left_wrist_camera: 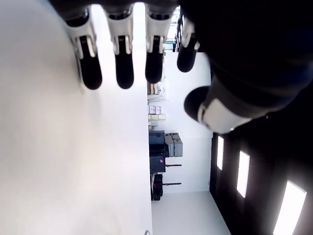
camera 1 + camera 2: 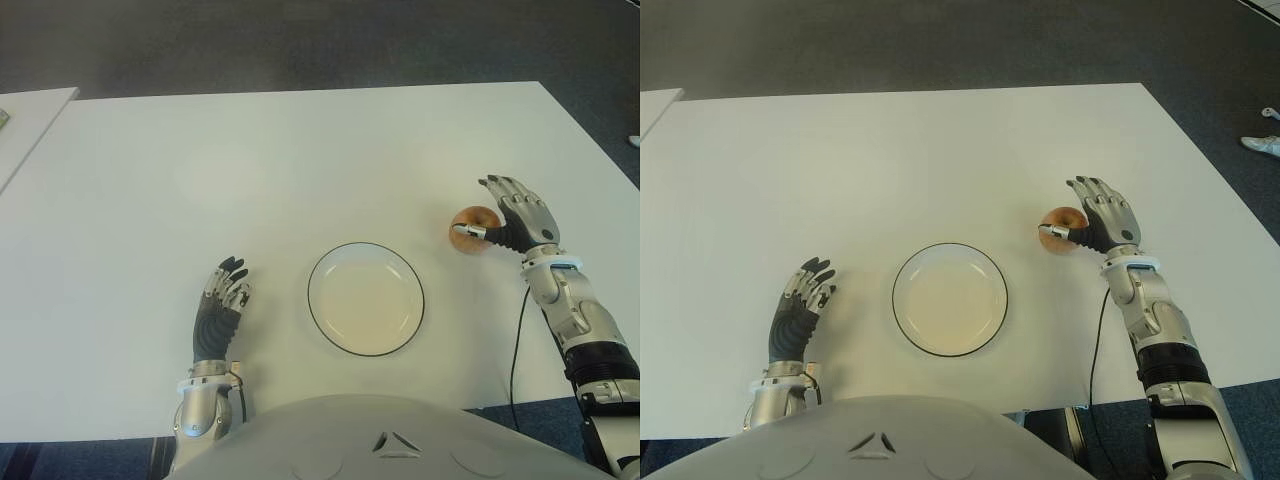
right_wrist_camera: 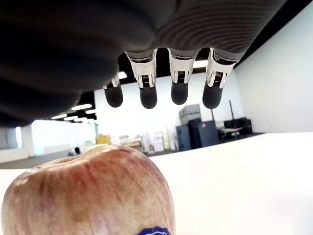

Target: Put the apples into the plate.

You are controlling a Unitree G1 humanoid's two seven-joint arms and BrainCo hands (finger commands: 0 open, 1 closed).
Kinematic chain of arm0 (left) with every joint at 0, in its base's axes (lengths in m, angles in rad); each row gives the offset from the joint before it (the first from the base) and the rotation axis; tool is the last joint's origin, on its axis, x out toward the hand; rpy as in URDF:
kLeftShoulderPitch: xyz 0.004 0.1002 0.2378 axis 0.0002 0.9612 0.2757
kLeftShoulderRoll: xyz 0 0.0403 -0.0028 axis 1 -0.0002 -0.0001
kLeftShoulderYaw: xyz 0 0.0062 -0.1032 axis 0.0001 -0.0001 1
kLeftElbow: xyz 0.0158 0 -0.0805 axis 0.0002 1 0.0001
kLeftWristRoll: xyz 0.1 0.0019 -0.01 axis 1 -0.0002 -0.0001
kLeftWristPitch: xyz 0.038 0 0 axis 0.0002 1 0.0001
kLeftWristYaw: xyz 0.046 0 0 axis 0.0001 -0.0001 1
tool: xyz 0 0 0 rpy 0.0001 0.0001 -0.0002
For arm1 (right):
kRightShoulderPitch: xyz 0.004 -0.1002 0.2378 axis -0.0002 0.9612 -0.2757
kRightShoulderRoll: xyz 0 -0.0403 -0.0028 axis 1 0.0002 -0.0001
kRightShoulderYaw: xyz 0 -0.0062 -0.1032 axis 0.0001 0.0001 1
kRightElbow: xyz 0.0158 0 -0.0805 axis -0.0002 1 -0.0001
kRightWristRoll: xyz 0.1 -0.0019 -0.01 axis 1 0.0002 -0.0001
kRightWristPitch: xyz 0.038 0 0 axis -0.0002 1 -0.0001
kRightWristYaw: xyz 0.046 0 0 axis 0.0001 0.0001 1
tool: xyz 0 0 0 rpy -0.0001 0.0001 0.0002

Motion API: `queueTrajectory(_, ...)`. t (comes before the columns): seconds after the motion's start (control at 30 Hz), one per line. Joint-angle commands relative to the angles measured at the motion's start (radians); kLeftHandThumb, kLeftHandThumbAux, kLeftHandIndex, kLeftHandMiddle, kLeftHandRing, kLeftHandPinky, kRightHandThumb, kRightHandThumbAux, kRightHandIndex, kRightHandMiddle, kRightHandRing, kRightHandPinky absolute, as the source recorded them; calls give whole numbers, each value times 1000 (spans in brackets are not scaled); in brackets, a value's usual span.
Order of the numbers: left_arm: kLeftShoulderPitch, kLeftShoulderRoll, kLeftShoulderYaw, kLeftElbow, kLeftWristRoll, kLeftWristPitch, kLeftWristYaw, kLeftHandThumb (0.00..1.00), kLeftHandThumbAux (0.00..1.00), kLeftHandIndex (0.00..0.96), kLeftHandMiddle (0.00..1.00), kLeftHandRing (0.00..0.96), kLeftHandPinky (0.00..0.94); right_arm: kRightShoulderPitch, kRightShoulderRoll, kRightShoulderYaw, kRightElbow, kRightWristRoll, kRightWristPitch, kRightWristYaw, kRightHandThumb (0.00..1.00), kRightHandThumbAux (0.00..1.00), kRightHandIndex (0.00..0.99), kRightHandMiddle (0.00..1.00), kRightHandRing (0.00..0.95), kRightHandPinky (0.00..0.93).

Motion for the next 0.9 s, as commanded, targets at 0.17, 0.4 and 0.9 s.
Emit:
queueTrajectory(0.17,3,9,1,-14,3,25,-10,210,634,144,176,199,228,34,8,34,2,31,15,-16,221,251,0,20,0,1)
queueTrajectory(0.4,1,7,-1,-17,9,32,-4,206,640,153,170,190,216,41,14,60,8,48,15,-13,220,256,0,22,0,0)
queueTrajectory(0.9,20,2,-12,-58,10,51,-5,216,627,148,183,202,246,21,28,108,71,71,7,-42,201,285,0,28,4,14)
